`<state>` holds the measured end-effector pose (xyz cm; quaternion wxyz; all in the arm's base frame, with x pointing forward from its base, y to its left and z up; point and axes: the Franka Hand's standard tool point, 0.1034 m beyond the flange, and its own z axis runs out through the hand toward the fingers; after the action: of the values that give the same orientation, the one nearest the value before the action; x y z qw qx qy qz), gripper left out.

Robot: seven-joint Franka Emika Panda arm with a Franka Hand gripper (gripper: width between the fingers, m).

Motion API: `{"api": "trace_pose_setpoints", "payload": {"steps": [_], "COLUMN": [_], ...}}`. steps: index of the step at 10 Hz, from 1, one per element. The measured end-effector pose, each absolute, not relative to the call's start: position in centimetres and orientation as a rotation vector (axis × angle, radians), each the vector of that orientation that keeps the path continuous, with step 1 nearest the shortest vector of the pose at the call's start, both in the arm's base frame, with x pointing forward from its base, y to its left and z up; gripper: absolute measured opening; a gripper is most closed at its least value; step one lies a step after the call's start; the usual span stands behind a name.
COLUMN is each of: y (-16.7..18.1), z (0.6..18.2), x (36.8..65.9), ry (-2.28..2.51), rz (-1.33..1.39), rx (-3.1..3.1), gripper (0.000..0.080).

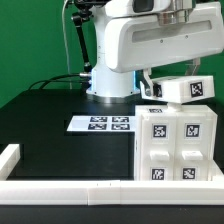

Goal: Assemble cabinet

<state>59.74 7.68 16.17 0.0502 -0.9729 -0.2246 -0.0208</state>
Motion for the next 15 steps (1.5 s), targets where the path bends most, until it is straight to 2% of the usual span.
{"api": "trace_pose_setpoints", "payload": {"steps": [2,5,9,10,11,12,15], "y": [7.6,7.2,7.3,7.2,7.2,7.2,6.8], "z": [16.1,14.9,15.0,15.0,15.0,15.0,16.4], "x": [60.1,59.8,59.8,59.8,59.8,59.9,61.1], "ry": [-0.683,-0.682,-0.675,-0.675,-0.675,-0.676,-0.706], "rz": [-0.035,-0.014,-0.019,-0.019,-0.019,-0.022,-0.173], "rx": [-2.957,-2.953,-2.956,-2.956,-2.956,-2.956,-2.968], "gripper": [0.0564,0.0564,0.0564,0.0758,0.0758,0.0791,0.0797]}}
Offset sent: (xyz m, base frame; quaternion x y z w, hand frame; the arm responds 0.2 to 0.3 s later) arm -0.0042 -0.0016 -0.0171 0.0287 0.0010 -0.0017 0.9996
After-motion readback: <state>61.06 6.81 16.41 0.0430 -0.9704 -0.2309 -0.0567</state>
